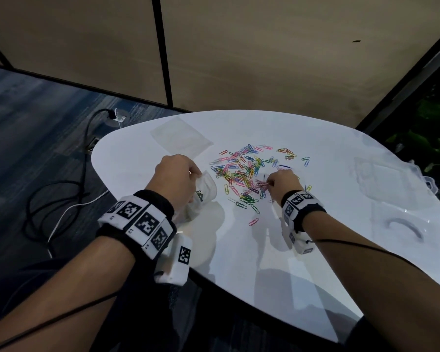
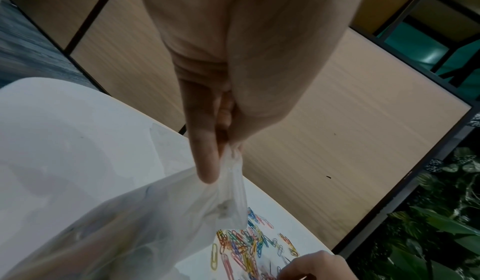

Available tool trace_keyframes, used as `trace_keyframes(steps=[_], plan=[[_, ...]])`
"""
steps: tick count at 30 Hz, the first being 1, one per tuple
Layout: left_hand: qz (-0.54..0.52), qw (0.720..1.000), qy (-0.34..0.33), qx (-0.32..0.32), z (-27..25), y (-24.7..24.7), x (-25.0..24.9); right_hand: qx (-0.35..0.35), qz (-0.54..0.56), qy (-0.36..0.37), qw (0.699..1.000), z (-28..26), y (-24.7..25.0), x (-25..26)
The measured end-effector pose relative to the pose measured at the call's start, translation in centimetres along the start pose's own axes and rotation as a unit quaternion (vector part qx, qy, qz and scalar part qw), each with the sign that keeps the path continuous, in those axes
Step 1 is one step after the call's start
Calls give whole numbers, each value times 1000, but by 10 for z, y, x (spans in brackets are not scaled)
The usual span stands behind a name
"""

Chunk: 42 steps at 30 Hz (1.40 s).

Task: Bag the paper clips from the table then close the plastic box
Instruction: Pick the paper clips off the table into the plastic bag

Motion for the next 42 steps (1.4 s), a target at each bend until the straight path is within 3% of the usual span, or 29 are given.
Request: trace_keyframes(steps=[3,5,7,9,11,15,17,19,21,26,31,35,42], plan=[[7,1000,-3,6,0,-3,-4,1,148,-90,985,-1,8,-16],[11,1000,-2,10,0,-4,-7,3,281,-147,948,-1,13,-32],[10,1000,-2,15,1,-6,-10,38,464,-171,868,-5,18,-39],[8,1000,1,21,3,-7,-12,55,646,-177,740,-12,26,-35],[7,1000,5,28,4,-10,-15,76,747,-167,639,-24,39,-23],[4,999,7,38,4,-14,-21,179,813,-94,547,-49,68,10],[1,999,9,41,3,-16,-25,225,823,-58,519,-60,75,32],[-2,999,10,38,2,-18,-28,263,808,-25,526,-70,76,54],[-7,999,7,36,1,-20,-30,273,784,-4,558,-79,70,73],[-17,999,-3,45,0,-25,-35,178,693,-12,699,-83,50,94],[-20,998,-6,51,0,-25,-36,49,530,45,845,-85,45,98],[-19,999,-9,50,1,-25,-35,25,401,81,912,-83,48,100],[-4,999,-9,49,0,-26,-34,9,249,152,957,-83,50,104]])
Point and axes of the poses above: each hand's wrist, its own z-axis towards the middle knuckle, its own y-axis out of the back of the hand, x = y × z, the point moved 1 cm from there along z, towards the middle knuckle, and after that the axes turned 7 degrees about x, right-handed, at the moved point
